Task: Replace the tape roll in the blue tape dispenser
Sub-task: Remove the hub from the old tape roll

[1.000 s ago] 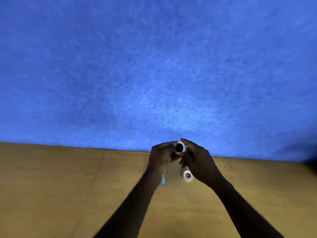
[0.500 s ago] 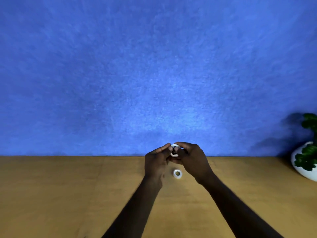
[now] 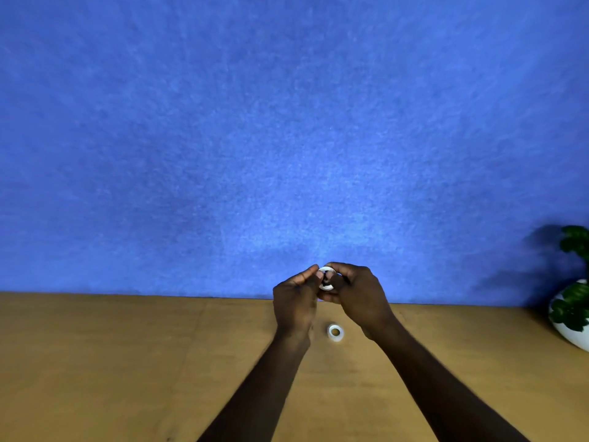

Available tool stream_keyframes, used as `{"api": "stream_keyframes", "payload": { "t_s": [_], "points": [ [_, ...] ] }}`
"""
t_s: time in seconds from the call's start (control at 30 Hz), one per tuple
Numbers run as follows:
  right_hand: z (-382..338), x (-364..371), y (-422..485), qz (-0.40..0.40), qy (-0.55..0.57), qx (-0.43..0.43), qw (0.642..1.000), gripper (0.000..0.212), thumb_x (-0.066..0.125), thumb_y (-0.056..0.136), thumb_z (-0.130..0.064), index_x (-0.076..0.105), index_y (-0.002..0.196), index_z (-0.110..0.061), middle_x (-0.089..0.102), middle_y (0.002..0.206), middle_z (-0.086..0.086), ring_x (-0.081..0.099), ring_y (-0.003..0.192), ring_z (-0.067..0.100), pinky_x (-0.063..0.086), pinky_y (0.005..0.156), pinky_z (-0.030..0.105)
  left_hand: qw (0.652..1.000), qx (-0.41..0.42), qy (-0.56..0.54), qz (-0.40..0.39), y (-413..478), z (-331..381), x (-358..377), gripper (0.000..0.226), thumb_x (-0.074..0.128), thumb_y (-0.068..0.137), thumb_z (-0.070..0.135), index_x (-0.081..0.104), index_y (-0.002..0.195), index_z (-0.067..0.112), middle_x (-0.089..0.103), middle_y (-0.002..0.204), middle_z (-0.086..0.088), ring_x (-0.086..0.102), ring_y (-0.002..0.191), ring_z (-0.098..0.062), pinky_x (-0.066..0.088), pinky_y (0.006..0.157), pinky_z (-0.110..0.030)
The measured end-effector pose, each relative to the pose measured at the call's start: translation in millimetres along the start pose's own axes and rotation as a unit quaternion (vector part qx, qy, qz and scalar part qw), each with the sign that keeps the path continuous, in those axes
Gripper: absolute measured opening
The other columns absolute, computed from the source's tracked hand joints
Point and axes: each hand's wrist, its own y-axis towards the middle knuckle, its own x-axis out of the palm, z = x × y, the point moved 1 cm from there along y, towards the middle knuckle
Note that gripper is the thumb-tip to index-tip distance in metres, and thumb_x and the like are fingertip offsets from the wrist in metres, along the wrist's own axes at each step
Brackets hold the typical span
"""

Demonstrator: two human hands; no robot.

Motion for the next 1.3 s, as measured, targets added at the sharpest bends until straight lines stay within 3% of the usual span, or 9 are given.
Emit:
{"api": "stream_keyframes", "payload": {
  "t_s": [0.37, 0.53, 0.77, 0.87, 1.13, 1.3],
  "points": [
    [5.9, 1.0, -2.4, 0.02, -0.005, -0.014, 1.0, 0.026, 0.052, 0.098, -0.009, 0.076, 0.089, -0.016, 0.078, 0.082, 0.001, 0.075, 0.078, 0.011, 0.058, 0.064, 0.018, 0.997, 0.053, 0.047, 0.012, -7.9, -3.0, 0.7, 0.017, 0.071, 0.088, 0.005, 0.079, 0.095, 0.017, 0.08, 0.094, -0.002, 0.075, 0.096, -0.019, 0.057, 0.095, -0.044],
    [8.3, -0.9, 2.3, 0.053, -0.02, -0.008, 0.998, 0.027, 0.051, 0.096, -0.009, 0.075, 0.09, -0.016, 0.077, 0.083, 0.003, 0.075, 0.077, 0.012, 0.061, 0.066, 0.022, 0.99, 0.076, 0.106, -0.044, -5.2, -1.3, 0.8, 0.034, 0.068, 0.091, 0.009, 0.08, 0.083, 0.04, 0.08, 0.091, 0.005, 0.074, 0.097, -0.019, 0.057, 0.092, -0.042],
    [11.4, 0.4, 4.7, 0.079, -0.037, -0.001, 0.996, 0.024, 0.051, 0.097, -0.01, 0.075, 0.094, -0.015, 0.077, 0.087, 0.004, 0.075, 0.077, 0.012, 0.063, 0.071, 0.03, 0.991, 0.055, 0.102, -0.067, 3.5, -3.5, -1.5, 0.017, 0.072, 0.088, 0.009, 0.08, 0.101, 0.017, 0.08, 0.096, -0.007, 0.073, 0.099, -0.033, 0.052, 0.098, -0.055],
    [11.4, 1.8, 5.7, 0.087, -0.052, -0.004, 0.995, 0.025, 0.051, 0.097, -0.01, 0.075, 0.094, -0.015, 0.077, 0.085, 0.004, 0.075, 0.074, 0.012, 0.063, 0.069, 0.03, 0.991, 0.051, 0.104, -0.061, 7.0, -6.3, -2.1, 0.018, 0.072, 0.087, 0.007, 0.079, 0.104, 0.012, 0.08, 0.097, -0.007, 0.074, 0.099, -0.028, 0.053, 0.098, -0.053],
    [13.3, 3.2, 8.2, 0.085, -0.054, -0.005, 0.995, 0.025, 0.05, 0.097, -0.008, 0.074, 0.094, -0.012, 0.076, 0.086, 0.005, 0.075, 0.074, 0.011, 0.063, 0.067, 0.027, 0.991, 0.07, 0.111, -0.042, 9.8, -8.8, -1.3, 0.023, 0.071, 0.087, 0.002, 0.078, 0.105, 0.013, 0.08, 0.097, -0.004, 0.074, 0.097, -0.02, 0.056, 0.096, -0.049],
    [13.0, -0.6, 8.1, 0.065, -0.022, 0.018, 0.998, 0.024, 0.052, 0.096, -0.01, 0.075, 0.091, -0.014, 0.077, 0.084, 0.005, 0.075, 0.074, 0.012, 0.063, 0.068, 0.028, 0.982, 0.095, 0.152, -0.064, 8.3, -8.2, -3.5, 0.028, 0.068, 0.09, 0.005, 0.077, 0.107, 0.025, 0.08, 0.096, 0.004, 0.074, 0.095, -0.013, 0.058, 0.092, -0.043]
  ]
}}
